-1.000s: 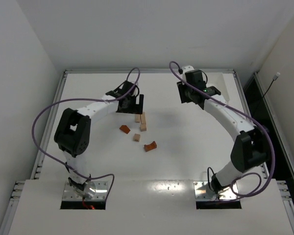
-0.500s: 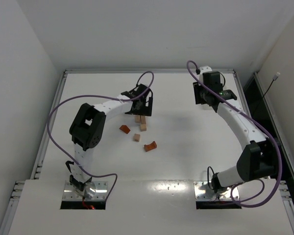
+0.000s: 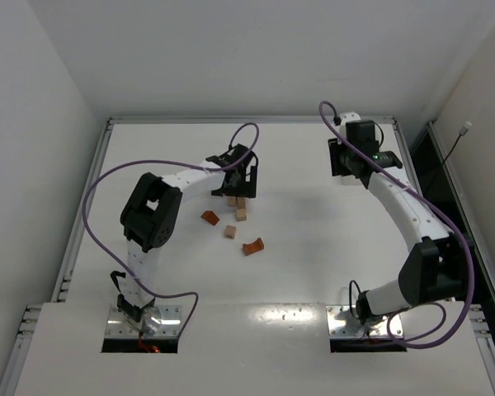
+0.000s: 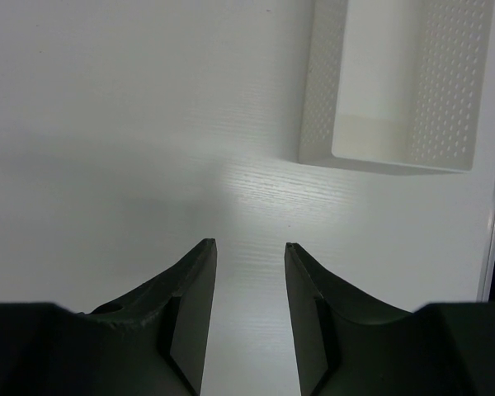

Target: Build the wood block tower

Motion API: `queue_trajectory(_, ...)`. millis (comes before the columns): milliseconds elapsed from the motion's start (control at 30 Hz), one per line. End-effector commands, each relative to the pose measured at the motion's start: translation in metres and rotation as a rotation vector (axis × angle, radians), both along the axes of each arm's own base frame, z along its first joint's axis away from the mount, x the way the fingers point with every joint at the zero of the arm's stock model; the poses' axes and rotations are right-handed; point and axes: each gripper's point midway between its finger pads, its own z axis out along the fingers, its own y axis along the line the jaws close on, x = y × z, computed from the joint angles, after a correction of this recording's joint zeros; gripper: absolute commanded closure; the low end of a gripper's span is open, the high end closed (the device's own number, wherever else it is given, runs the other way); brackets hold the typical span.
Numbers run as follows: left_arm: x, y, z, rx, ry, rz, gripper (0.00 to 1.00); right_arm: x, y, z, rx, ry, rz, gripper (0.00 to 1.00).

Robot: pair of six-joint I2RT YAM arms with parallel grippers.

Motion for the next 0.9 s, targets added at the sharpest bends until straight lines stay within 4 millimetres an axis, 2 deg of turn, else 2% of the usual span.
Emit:
queue_trajectory(0,-0.002,-0.010,-0.006,-0.025,0.011,0.007,0.10,-0.002,-0.004,0.008,0.020,-0.024,-0.013,0.64)
queue_trajectory(100,-0.003,-0.009,-0.011,-0.019,0.020,0.007,0.10,-0.001,-0.006,0.005,0.026,-0.014,-0.014,0.64)
queue_trajectory(300,-0.002,-0.008,-0.021,-0.001,0.032,0.012,0.25,-0.001,-0.008,0.005,0.032,-0.013,-0.017,0.64)
queue_trajectory(333,-0.002,-0.008,-0.021,-0.001,0.032,0.012,0.32,0.000,-0.008,0.001,0.030,-0.004,-0.017,0.64)
queue_trajectory(500,-0.001,-0.016,-0.021,-0.013,0.031,-0.003,0.49,0.000,-0.009,0.001,0.043,-0.004,-0.025,0.64)
queue_trajectory(533,-0.004,-0.019,-0.026,-0.007,0.039,-0.012,0.53,0.000,-0.009,0.001,0.043,-0.004,-0.025,0.64)
queue_trajectory(567,-0.004,-0.020,-0.026,-0.012,0.040,-0.003,0.63,0.000,-0.009,0.001,0.043,-0.004,-0.025,0.64)
queue_trajectory(600,-0.005,-0.019,-0.030,-0.006,0.049,-0.003,0.67,0.000,-0.009,0.001,0.043,-0.004,-0.025,0.64)
queue_trajectory(633,-0.004,-0.025,-0.026,-0.014,0.038,-0.012,0.73,0.000,-0.009,0.001,0.043,-0.004,-0.025,0.64)
queue_trajectory(667,-0.005,-0.025,-0.030,-0.009,0.045,-0.012,0.84,0.000,-0.009,0.001,0.043,-0.004,-0.025,0.64)
queue_trajectory(733,-0.001,-0.034,-0.026,-0.021,0.035,-0.015,0.99,0.000,-0.009,0.001,0.043,-0.004,-0.025,0.64)
queue_trajectory(867,0.010,-0.046,-0.023,-0.030,0.014,-0.012,1.00,-0.002,-0.013,0.000,0.043,-0.002,-0.034,0.64)
